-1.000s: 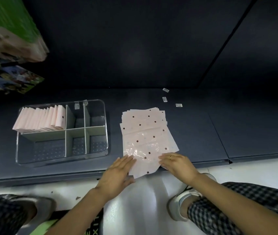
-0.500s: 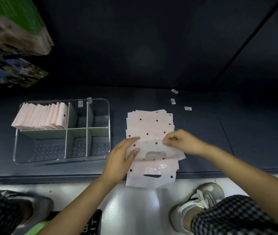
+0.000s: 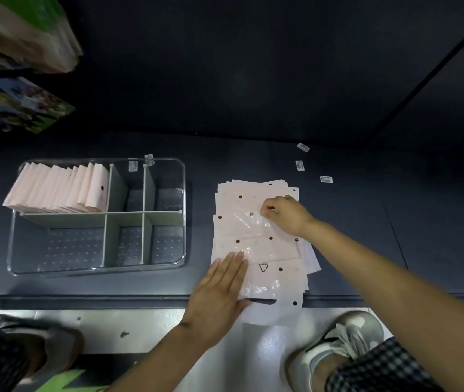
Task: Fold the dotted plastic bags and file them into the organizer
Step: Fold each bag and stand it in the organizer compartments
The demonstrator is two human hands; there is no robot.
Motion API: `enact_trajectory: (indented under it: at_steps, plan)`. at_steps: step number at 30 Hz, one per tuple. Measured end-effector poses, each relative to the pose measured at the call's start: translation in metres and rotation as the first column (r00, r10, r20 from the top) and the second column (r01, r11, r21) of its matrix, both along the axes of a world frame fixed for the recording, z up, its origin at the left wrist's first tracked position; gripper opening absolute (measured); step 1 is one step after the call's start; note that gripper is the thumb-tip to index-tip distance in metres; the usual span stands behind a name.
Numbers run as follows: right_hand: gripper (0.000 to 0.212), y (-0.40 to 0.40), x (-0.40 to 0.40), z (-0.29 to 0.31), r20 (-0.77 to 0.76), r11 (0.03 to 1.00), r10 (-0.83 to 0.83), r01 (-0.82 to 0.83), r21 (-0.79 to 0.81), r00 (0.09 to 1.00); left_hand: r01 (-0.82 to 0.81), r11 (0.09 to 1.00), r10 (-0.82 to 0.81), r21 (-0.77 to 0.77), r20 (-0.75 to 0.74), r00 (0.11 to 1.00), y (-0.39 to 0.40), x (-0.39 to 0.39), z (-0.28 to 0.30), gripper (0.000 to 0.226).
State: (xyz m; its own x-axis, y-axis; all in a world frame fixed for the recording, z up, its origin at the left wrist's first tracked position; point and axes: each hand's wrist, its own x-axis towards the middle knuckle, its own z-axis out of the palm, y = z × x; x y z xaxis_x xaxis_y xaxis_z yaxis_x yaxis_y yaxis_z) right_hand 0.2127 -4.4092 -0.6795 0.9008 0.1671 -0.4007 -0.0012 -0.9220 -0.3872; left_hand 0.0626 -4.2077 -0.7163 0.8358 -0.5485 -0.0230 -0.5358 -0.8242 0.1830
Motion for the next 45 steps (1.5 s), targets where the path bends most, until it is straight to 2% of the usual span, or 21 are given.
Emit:
enact_trajectory:
  at_steps: [2,4,6,7,8,10,11,14,18,20,23,24,27,31,34,37,40,42,45]
  plan:
    - [0.02,0.002,-0.003,-0.001,0.03,0.998,0.013,-0.01,-0.068,0.999,-0.011,0.999,0.012,0.035,-0.048,0.999,-0.001,-0.003,-0.001,0.064]
    - [0.027,0.004,-0.015,0.0,0.186,0.983,0.023,0.012,-0.183,0.982,-0.015,0.999,0.02,0.052,-0.092,0.996,-0.001,-0.005,-0.001,0.065]
    - [0.034,0.008,-0.038,0.002,0.364,0.989,0.045,0.011,-0.15,0.93,-0.018,0.998,0.025,0.063,-0.113,0.993,-0.002,-0.005,0.001,0.067]
    - [0.036,0.012,-0.055,0.002,0.389,0.992,0.1,-0.063,-0.106,0.916,-0.017,0.997,0.026,0.069,-0.124,0.992,-0.002,-0.005,0.002,0.068]
    - [0.038,0.016,-0.074,0.001,0.386,0.979,0.201,-0.175,-0.102,0.9,-0.019,0.996,0.03,0.081,-0.132,0.991,-0.002,-0.004,0.004,0.069]
    - [0.049,0.019,-0.108,-0.007,0.321,0.896,0.441,-0.388,-0.218,0.838,-0.038,0.994,0.053,0.102,-0.14,0.989,-0.004,-0.004,0.006,0.07]
    - [0.056,0.016,-0.12,-0.011,0.276,0.854,0.505,-0.429,-0.294,0.818,-0.05,0.994,0.062,0.102,-0.123,0.99,-0.004,-0.004,0.007,0.071]
    - [0.071,-0.016,-0.135,-0.021,0.108,0.849,0.467,-0.411,-0.331,0.877,-0.022,0.989,0.041,0.146,-0.123,0.992,0.006,-0.001,0.004,0.074]
    - [0.075,-0.056,-0.142,-0.023,0.095,0.843,0.406,-0.332,-0.423,0.909,0.019,0.985,0.004,0.17,-0.134,0.991,0.028,-0.001,0.0,0.071]
    - [0.068,-0.055,-0.139,-0.015,0.137,0.86,0.391,-0.309,-0.406,0.91,0.019,0.991,0.005,0.131,-0.182,0.983,0.031,-0.001,-0.003,0.072]
    - [0.039,-0.035,-0.127,0.0,0.388,0.922,0.337,-0.218,-0.32,0.858,-0.01,0.996,0.025,0.086,-0.175,0.984,0.029,-0.001,-0.003,0.07]
    - [0.036,-0.029,-0.123,0.001,0.452,0.94,0.304,-0.188,-0.284,0.839,-0.023,0.998,0.034,0.067,-0.182,0.983,0.028,0.0,-0.002,0.07]
    - [0.03,-0.015,-0.116,0.0,0.496,0.949,0.302,-0.211,-0.233,0.814,-0.049,0.999,0.052,0.02,-0.199,0.979,0.028,0.003,0.001,0.066]
    - [0.029,-0.013,-0.108,-0.006,0.472,0.888,0.438,-0.286,-0.361,0.765,-0.099,0.993,0.082,-0.069,-0.216,0.973,0.026,0.011,0.005,0.059]
    - [0.027,-0.015,-0.105,-0.007,0.464,0.895,0.433,-0.305,-0.327,0.773,-0.153,0.975,0.119,-0.16,-0.205,0.971,0.024,0.015,0.008,0.055]
    - [0.009,-0.018,-0.106,-0.004,0.355,0.912,0.402,-0.335,-0.236,0.844,-0.203,0.94,0.15,-0.273,-0.202,0.968,0.023,0.019,0.011,0.054]
    - [0.016,-0.024,-0.111,0.002,0.226,0.953,0.303,-0.291,-0.086,0.926,-0.308,0.879,0.21,-0.363,-0.285,0.935,0.023,0.022,0.013,0.049]
    - [0.012,-0.025,-0.112,0.006,0.128,0.97,0.243,-0.245,0.0,0.962,-0.395,0.836,0.258,-0.381,-0.364,0.895,0.023,0.023,0.013,0.038]
    - [0.011,-0.022,-0.107,0.007,0.079,0.981,0.117,-0.128,0.147,0.99,-0.52,0.755,0.32,-0.4,-0.467,0.824,0.022,0.025,0.012,0.025]
